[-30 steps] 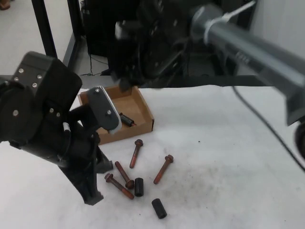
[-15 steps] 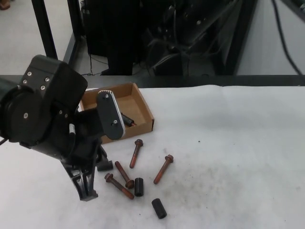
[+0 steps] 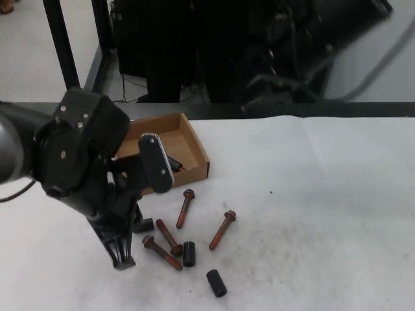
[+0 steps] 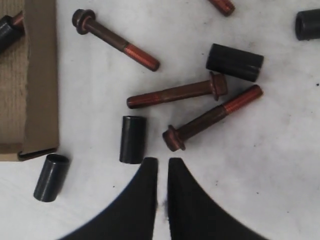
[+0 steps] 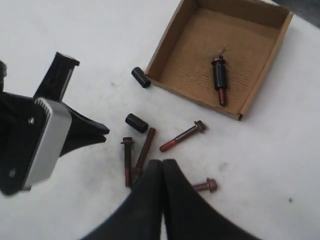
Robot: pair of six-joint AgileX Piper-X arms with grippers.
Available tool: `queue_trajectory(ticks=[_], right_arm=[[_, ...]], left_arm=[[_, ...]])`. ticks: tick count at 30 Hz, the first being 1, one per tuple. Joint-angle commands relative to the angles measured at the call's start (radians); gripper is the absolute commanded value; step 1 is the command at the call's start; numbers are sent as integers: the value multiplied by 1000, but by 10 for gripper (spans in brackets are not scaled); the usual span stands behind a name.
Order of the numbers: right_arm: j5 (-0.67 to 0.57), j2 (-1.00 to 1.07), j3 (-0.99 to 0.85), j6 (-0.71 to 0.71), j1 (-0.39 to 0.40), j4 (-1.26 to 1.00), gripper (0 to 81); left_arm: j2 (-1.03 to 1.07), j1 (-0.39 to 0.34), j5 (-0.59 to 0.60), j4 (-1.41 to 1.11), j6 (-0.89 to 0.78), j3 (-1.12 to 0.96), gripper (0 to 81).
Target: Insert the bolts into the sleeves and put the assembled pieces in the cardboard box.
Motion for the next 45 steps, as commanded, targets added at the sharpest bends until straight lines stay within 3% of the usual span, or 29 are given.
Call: queue_trajectory(ticks=[1, 5, 10, 12, 23, 34, 45], right_arm=[[-9, -86, 106, 34, 1, -111, 2], [-9, -214, 304, 69, 1, -212, 2], [-9, -327, 452, 77, 1, -211, 2], [-9, -363, 509, 82, 1, -210, 2], [-18, -561, 780, 104, 1, -211, 2], [-85, -617, 806, 104, 1, -202, 2], [-85, -617, 870, 104, 1, -241, 2]], left_arm=[[5, 11, 3, 1, -8, -26, 84], [27, 26, 15, 1, -8, -52, 118], [55, 38, 13, -10, -15, -58, 367], [66, 38, -8, -8, -15, -61, 415], [130, 38, -24, 98, 24, -147, 380], [278, 38, -1, 282, 56, -364, 371], [285, 38, 30, 345, 83, -372, 371]])
